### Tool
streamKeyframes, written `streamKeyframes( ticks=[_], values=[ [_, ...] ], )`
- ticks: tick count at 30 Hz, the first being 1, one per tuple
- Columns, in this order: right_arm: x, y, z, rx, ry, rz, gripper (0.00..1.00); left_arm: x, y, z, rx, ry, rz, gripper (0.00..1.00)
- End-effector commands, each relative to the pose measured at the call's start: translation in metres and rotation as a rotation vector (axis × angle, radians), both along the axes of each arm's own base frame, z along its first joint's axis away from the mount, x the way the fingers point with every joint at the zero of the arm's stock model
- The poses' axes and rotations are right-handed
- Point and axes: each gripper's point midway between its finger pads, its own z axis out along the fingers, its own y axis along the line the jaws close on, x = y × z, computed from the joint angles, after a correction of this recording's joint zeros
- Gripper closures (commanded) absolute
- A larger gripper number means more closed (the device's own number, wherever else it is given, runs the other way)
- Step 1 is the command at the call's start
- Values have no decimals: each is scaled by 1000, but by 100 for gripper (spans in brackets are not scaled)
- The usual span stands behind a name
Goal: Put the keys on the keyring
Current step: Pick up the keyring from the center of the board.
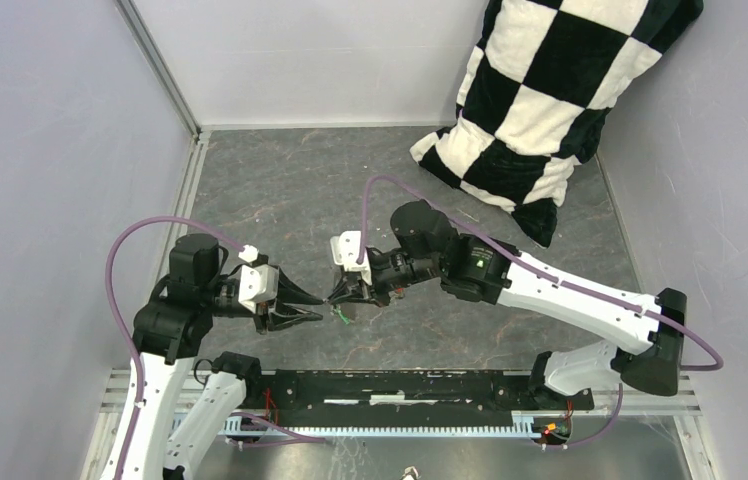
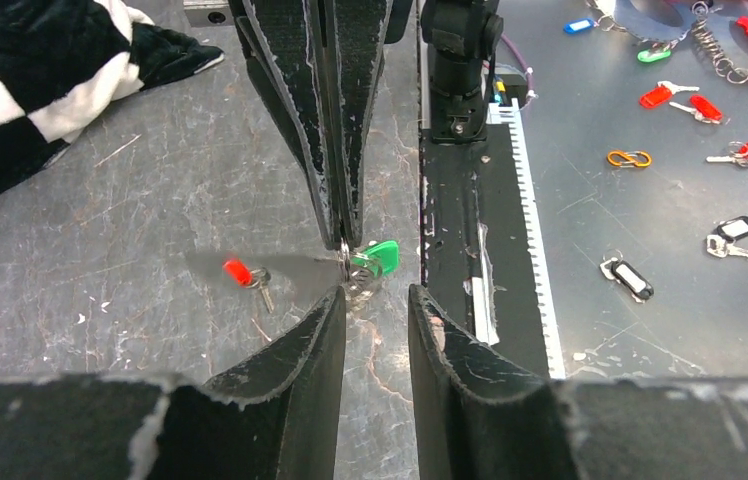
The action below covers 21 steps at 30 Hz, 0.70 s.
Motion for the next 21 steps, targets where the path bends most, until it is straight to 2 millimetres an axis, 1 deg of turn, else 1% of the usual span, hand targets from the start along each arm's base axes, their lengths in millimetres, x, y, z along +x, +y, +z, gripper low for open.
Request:
streamKeyframes(
  ticks=[1, 4, 7, 14, 21],
  values=[
    [2, 5, 12, -28, -27, -22, 99, 1, -1, 3, -1, -63, -22, 64],
    [3, 6, 13, -56, -29, -34, 99, 4, 0, 4, 10, -74, -5, 64],
    [0, 8, 16, -65, -35, -28, 99, 2, 0, 6, 3, -68, -11, 64],
    [-7, 14, 29, -9, -30, -6, 99, -1, -1, 8, -6, -53, -21, 66],
    [-13, 20, 33, 31, -9, 10, 99, 0, -1, 8, -5, -56, -20, 71]
  ],
)
